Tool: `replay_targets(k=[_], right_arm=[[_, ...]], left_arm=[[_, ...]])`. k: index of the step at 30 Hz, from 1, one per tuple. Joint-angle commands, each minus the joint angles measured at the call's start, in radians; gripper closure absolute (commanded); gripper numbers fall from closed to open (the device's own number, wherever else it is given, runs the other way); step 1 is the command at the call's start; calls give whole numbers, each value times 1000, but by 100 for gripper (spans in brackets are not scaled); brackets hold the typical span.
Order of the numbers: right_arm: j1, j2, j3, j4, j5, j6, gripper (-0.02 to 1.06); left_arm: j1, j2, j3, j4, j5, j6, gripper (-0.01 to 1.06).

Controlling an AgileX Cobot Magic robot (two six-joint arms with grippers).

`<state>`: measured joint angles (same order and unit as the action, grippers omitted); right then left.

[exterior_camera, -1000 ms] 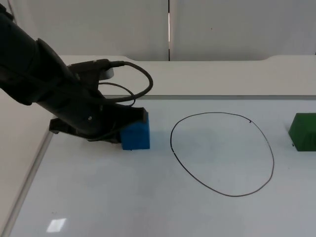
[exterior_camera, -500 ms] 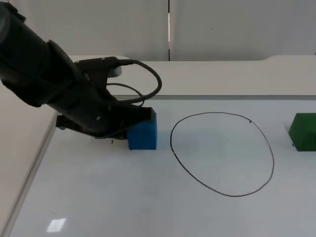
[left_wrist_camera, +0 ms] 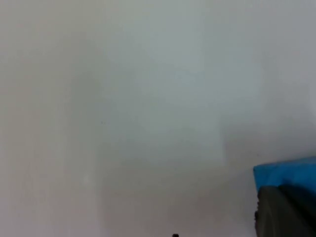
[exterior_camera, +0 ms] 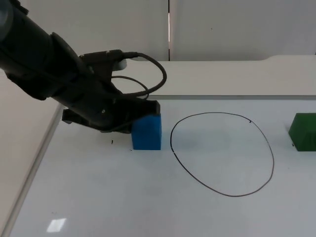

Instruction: Push the two cubes into the marked area.

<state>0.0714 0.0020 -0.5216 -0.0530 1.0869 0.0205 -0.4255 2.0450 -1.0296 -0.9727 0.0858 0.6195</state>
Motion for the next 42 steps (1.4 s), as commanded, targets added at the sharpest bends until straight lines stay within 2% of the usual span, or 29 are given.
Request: replay_targets(k=[1, 7, 22, 42], right_arm=[[-6, -2, 7, 3, -8, -8, -1], [-6, -2, 7, 3, -8, -10, -1], [-6, -2, 7, 3, -8, -10, -1], [-6, -2, 7, 3, -8, -10, -1]], left_arm=[[-17, -2, -5, -13, 6, -5, 105], [-34, -2, -5, -17, -14, -5, 105], [-47, -2, -5, -45, 17, -7, 105], [-76, -2, -5, -60, 5, -7, 105]])
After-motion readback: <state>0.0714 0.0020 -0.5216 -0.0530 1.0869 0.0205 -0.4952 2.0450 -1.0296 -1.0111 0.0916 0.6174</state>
